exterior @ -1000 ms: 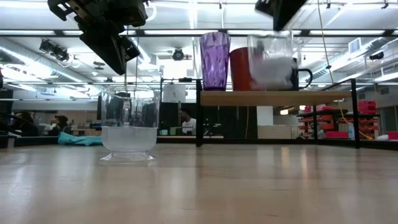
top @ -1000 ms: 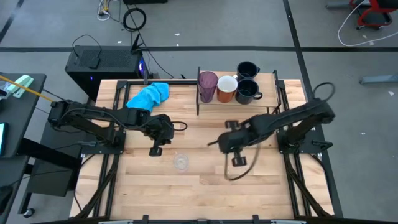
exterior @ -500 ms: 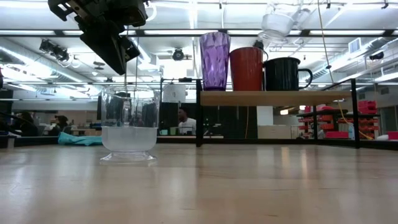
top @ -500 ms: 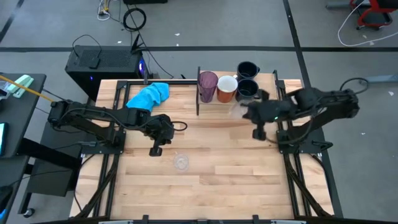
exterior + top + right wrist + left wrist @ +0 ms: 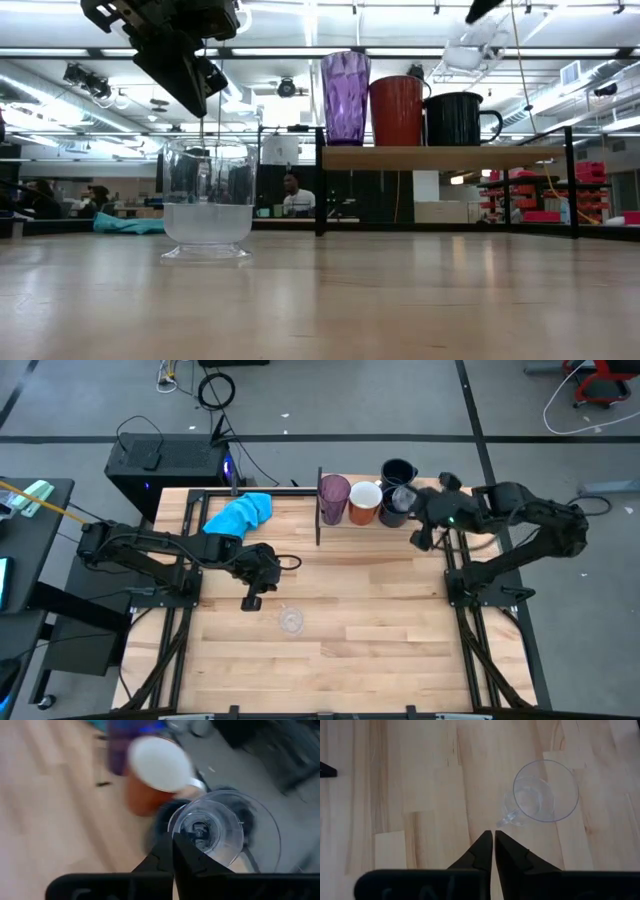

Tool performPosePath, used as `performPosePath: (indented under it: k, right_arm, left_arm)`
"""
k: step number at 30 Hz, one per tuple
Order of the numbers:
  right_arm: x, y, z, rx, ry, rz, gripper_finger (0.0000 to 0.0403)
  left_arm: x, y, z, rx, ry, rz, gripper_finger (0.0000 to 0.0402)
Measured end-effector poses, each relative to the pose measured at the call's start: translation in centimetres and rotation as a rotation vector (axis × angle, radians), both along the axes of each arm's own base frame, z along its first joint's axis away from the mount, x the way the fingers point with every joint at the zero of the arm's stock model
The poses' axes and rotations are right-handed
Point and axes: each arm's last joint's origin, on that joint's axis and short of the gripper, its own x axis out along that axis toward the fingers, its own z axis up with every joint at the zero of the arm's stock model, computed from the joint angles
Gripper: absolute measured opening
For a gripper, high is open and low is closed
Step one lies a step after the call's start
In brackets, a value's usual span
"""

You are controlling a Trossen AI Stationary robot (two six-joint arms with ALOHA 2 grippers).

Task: Stack small to large cups/mugs on shelf
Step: Put the right transparent mug on the shelf

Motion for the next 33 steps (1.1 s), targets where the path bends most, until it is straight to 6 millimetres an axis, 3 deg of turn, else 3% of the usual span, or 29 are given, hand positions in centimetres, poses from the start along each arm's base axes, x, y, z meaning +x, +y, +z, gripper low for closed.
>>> performPosePath:
  k: [9, 18, 33]
  right_arm:
    - [-1.2, -4.6, -0.3, -0.035, 0.117, -0.215, 0.0005]
    - [-2.9, -8.9, -0.9, 0.093, 0.203, -0.228, 0.0004]
    - [-3.0, -14.2, -3.1, 0.296, 0.266, -0.151, 0.0009]
  left_arm:
    - [0.0, 0.0, 0.0, 0.002, 0.003, -0.002, 0.0033]
    - [0.0, 0.0, 0.0, 0.010, 0.000, -0.015, 0.0027]
    - [0.0, 0.0, 0.0, 0.020, -0.001, -0.032, 0.0028]
